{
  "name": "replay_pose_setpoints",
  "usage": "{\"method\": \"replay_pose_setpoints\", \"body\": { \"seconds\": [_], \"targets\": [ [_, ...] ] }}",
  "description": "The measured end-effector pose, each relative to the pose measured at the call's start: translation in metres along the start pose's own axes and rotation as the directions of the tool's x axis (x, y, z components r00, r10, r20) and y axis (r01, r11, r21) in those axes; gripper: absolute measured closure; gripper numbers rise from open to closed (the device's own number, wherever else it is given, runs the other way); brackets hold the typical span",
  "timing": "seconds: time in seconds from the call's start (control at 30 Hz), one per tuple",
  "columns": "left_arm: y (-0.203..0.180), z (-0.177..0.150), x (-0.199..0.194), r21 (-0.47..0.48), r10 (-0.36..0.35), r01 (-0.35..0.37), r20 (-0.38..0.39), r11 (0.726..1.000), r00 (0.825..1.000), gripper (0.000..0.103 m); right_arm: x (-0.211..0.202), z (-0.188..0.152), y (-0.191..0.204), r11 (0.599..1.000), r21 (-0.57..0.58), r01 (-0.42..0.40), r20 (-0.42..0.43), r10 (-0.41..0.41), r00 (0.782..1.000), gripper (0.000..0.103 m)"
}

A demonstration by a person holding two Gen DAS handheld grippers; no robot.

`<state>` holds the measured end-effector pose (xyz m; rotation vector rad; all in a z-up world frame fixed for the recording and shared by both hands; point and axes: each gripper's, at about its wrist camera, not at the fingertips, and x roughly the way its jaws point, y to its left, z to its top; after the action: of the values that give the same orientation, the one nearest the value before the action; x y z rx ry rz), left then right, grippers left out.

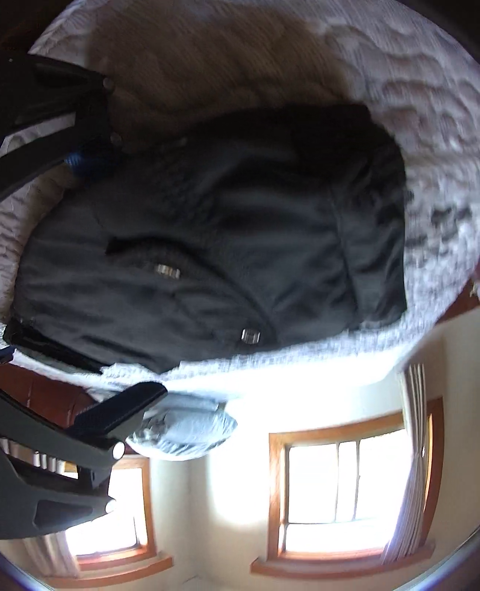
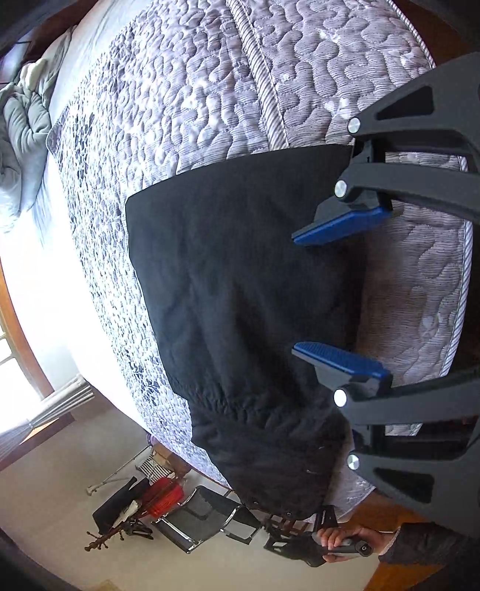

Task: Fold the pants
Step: 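Grasp the waistband side with the left gripper and lift it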

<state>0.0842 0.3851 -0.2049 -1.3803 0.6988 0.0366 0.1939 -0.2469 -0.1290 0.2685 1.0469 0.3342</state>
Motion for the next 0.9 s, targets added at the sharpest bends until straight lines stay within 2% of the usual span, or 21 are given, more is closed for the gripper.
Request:
{"method": "replay_pose_setpoints", "body": {
  "seconds": [0.07, 0.13, 0.2, 0.23, 0.27, 0.3, 0.47, 0.57, 0.7, 0.8, 0.9],
  "targets": [
    [-0.012, -0.002, 0.002, 0.054, -0.002, 0.002, 0.004, 0.999, 1.0, 0.012, 0.002, 0.001, 0.001, 1.0, -0.004, 0.001, -0.003, -0.001, 1.0, 0.046],
    [-0.014, -0.001, 0.01, 0.081, 0.046, -0.046, 0.002, 0.996, 0.999, 0.015, 0.003, 0.002, 0.001, 1.0, -0.004, 0.003, -0.005, -0.003, 1.0, 0.046],
    [-0.011, 0.001, 0.021, 0.072, 0.11, -0.109, -0.014, 0.991, 0.994, 0.033, 0.003, 0.002, 0.001, 1.0, -0.003, 0.003, -0.006, -0.003, 1.0, 0.046],
    [-0.007, 0.002, 0.028, 0.057, 0.154, -0.152, -0.036, 0.987, 0.987, 0.05, 0.003, 0.002, 0.001, 1.0, -0.005, 0.005, -0.006, -0.005, 1.0, 0.046],
    [-0.004, 0.003, 0.032, 0.041, 0.171, -0.17, -0.043, 0.985, 0.984, 0.055, 0.003, 0.002, 0.002, 1.0, -0.008, 0.007, -0.006, -0.007, 1.0, 0.046],
    [-0.001, 0.003, 0.032, 0.026, 0.16, -0.159, -0.038, 0.987, 0.986, 0.056, 0.003, 0.002, 0.002, 1.0, -0.012, 0.009, -0.006, -0.009, 1.0, 0.046],
    [-0.005, 0.0, 0.026, 0.042, 0.123, -0.122, -0.022, 0.992, 0.992, 0.076, 0.004, 0.003, 0.002, 1.0, -0.024, 0.019, -0.012, -0.02, 1.0, 0.045],
    [-0.014, -0.003, 0.02, 0.088, 0.121, -0.12, -0.006, 0.989, 0.993, 0.083, 0.005, 0.003, 0.002, 1.0, -0.022, 0.018, -0.009, -0.018, 1.0, 0.045],
    [-0.027, -0.006, 0.019, 0.112, 0.107, -0.108, 0.019, 0.988, 0.994, 0.085, 0.004, 0.001, 0.001, 1.0, -0.023, 0.018, -0.008, -0.019, 1.0, 0.044],
    [-0.048, -0.014, 0.016, 0.178, 0.076, -0.086, 0.062, 0.98, 0.995, 0.085, 0.002, 0.0, 0.0, 1.0, -0.017, 0.015, -0.006, -0.015, 1.0, 0.043],
    [-0.089, -0.031, 0.018, 0.342, 0.111, -0.142, 0.11, 0.929, 0.988, 0.085, 0.001, 0.0, 0.0, 1.0, -0.018, 0.017, -0.003, -0.017, 1.0, 0.043]
  ]
}}
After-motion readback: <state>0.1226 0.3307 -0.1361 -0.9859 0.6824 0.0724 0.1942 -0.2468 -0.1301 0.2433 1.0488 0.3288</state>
